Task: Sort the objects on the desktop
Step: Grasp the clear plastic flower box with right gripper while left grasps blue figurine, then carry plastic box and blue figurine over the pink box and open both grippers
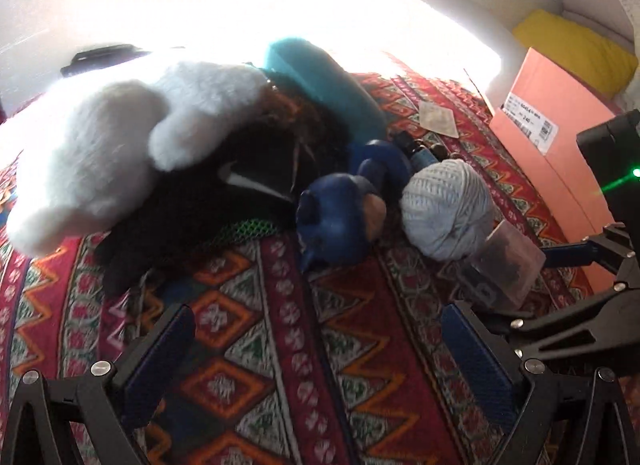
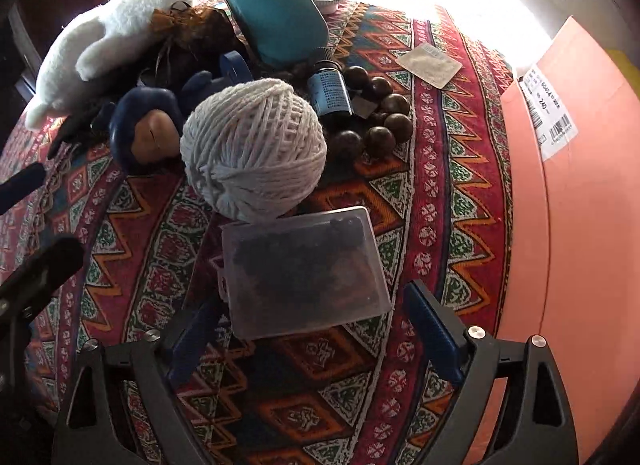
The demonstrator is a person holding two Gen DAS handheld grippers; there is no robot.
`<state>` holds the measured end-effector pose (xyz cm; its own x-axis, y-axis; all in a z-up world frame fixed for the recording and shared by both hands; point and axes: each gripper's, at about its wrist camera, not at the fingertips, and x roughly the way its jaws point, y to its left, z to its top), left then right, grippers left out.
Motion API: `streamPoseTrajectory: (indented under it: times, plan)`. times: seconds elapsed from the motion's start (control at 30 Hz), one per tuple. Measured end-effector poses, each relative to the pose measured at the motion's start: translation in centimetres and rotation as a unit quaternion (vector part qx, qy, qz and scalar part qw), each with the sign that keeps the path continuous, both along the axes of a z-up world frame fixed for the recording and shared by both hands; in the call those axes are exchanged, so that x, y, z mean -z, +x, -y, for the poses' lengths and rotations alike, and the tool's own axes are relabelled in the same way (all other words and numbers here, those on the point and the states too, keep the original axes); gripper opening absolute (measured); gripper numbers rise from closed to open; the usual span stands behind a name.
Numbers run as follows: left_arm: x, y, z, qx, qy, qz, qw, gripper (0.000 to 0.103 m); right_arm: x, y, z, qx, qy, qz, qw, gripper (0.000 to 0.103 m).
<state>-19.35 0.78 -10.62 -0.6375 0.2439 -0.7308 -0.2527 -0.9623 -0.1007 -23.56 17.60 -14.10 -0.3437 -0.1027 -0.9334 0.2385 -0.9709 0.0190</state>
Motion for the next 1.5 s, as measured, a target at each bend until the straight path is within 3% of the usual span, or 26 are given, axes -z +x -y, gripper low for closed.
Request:
streamPoseTrajectory:
  times: [0.13,0.3,0.4,0.43,0.47,0.73,0.93,1.07,1.27,1.5]
  plan:
    - [1.1,-3.6,-1.6,0.030,-0.019,0.012,0.9993,0.101,-0.3,0.1,-1.9,0.009,-0.014,0.013,1.000,0.075]
    - [2.5,-7.0,-4.6,0.092,-0.075,0.018,0.9928,0.101,0.1,-0.4,-4.4,0.029,-0.018,0.017,0.999,0.075]
    - [3.5,-8.6,-5.5,0.102,-0.099,0.024,0.9896,0.075,0.2,-0.5,-5.4,0.036,-0.022,0.020,0.999,0.075]
    - [3.1,-8.6,-5.3,0.097,-0.094,0.023,0.9906,0.055,0.1,-0.5,-5.7,0.037,-0.025,0.018,0.999,0.075]
    - [2.7,-8.5,-5.0,0.093,-0.090,0.025,0.9913,0.055,0.0,-0.4,-6.0,0.038,-0.028,0.017,0.999,0.075]
    - [0.1,-0.7,0.2,0.042,-0.027,0.018,0.9986,0.055,-2.6,1.1,-6.2,0.040,-0.063,-0.013,0.997,0.074]
    - [-3.6,5.3,3.8,0.005,-0.009,-0.024,0.9997,0.055,-6.7,4.3,-6.0,0.031,-0.106,-0.058,0.992,0.074]
    - [-6.8,7.9,5.5,-0.015,0.005,-0.053,0.9985,0.055,-10.2,6.2,-1.4,0.027,-0.125,-0.097,0.987,0.074]
    - [-11.8,11.5,6.2,-0.033,0.022,-0.105,0.9937,0.055,-17.5,9.7,-1.8,0.038,-0.169,-0.185,0.967,0.074]
    - [-16.1,13.5,2.7,-0.016,0.020,-0.159,0.9870,0.055,-24.9,14.8,-5.4,0.070,-0.197,-0.289,0.934,0.074]
